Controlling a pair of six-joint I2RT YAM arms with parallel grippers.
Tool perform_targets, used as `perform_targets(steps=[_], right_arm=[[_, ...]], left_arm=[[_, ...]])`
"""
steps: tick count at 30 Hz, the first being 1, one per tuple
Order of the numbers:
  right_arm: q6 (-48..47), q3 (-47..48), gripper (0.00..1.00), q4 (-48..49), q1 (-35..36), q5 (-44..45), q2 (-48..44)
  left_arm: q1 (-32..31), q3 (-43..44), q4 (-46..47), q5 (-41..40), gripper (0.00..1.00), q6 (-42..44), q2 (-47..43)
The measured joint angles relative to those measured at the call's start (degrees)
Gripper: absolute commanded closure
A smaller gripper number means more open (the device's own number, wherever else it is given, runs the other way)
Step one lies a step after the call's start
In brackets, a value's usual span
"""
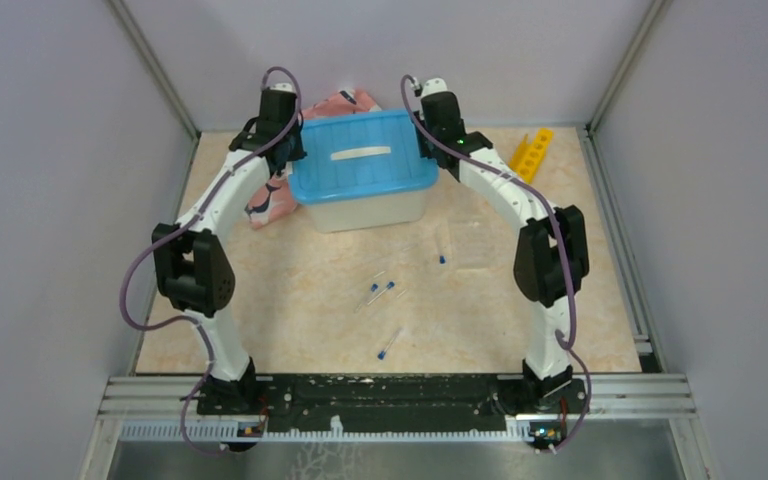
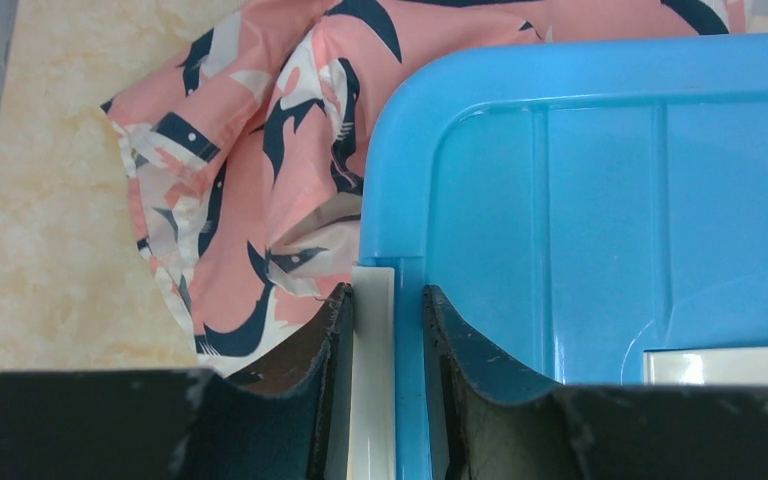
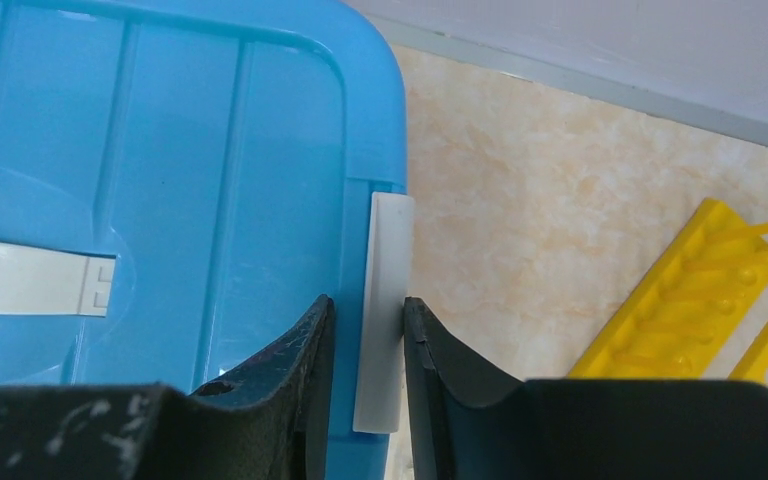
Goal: Organize the chemistry lab equipment
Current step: Close the lid of the storage box.
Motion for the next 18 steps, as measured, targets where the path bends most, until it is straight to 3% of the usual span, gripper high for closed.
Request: perform_targets(steps=[10,14,18], right_arm=[[-0.85,8.5,1.0,-0.48,-0.52,3.06,6.47],[-0.81,7.98,1.0,0.46,-0.85,3.52,6.43],[-0.74,1.55,1.0,6.23,-0.94,4.33,3.5]], left_arm=[[0.39,11.26,1.2,-1.2,0.93,1.55,9.4],[0.42,15.43,1.29,-0.59,0.94,1.88,12.55],[-0.31,14.8,2.86,-0.7,0.95,2.23,12.66]])
